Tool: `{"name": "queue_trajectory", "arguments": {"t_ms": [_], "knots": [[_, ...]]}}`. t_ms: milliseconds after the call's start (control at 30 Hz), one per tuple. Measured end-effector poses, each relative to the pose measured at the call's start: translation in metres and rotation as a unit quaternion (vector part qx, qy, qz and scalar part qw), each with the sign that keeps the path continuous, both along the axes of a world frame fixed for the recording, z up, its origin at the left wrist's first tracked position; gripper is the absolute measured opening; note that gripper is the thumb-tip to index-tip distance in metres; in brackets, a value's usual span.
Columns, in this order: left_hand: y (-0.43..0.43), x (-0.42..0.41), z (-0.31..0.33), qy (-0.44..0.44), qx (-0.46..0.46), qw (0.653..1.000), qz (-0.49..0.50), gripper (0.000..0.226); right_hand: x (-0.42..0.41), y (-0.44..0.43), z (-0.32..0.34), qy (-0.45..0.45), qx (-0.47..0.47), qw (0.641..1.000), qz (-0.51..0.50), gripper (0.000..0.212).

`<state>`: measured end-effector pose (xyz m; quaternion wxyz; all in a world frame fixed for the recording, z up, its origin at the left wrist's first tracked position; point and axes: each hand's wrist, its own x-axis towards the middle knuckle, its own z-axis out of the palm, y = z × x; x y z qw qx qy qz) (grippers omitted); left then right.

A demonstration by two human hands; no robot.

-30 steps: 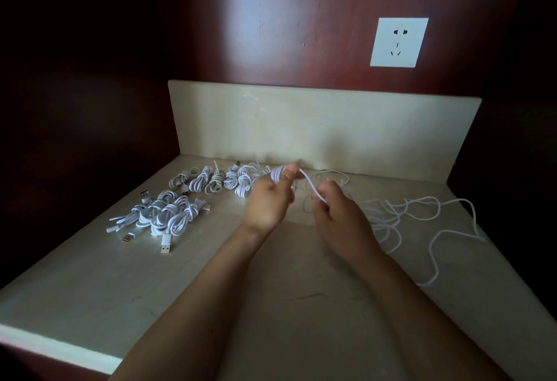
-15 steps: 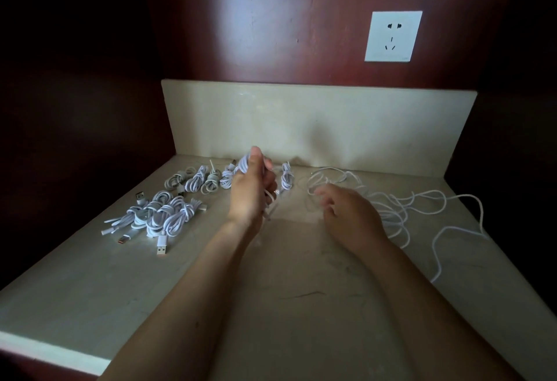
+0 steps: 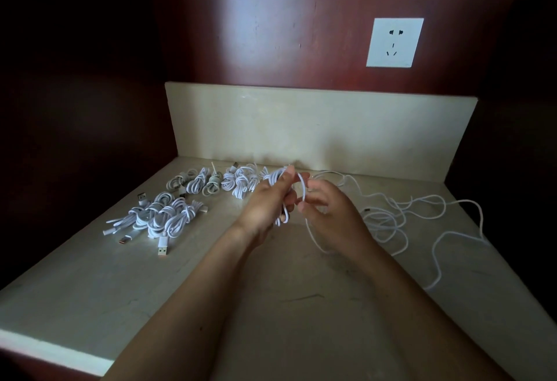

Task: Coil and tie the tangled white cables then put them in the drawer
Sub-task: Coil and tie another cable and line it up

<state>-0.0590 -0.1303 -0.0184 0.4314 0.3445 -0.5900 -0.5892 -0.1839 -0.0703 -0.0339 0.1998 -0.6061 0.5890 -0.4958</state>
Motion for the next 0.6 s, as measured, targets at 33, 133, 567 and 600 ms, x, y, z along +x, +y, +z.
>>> {"name": "queue_trajectory", "arguments": {"t_ms": [33, 133, 567, 600], "knots": [[0.000, -0.001, -0.001, -0.003, 0.000, 1.000, -0.001, 0.041, 0.000, -0.001, -0.002, -0.007, -0.002, 1.000, 0.002, 0.030], [0.002, -0.003, -0.001, 0.000, 0.020, 1.000, -0.010, 0.041, -0.001, -0.004, -0.002, 0.002, -0.027, 0.999, -0.024, 0.018], [-0.010, 0.014, -0.005, -0.138, -0.072, 0.988, -0.023, 0.034, -0.005, 0.002, 0.007, 0.051, -0.041, 0.992, -0.109, 0.034], [-0.007, 0.015, -0.004, -0.171, -0.112, 0.979, -0.025, 0.037, -0.004, 0.003, 0.007, 0.117, -0.065, 0.983, -0.125, 0.033]]}}
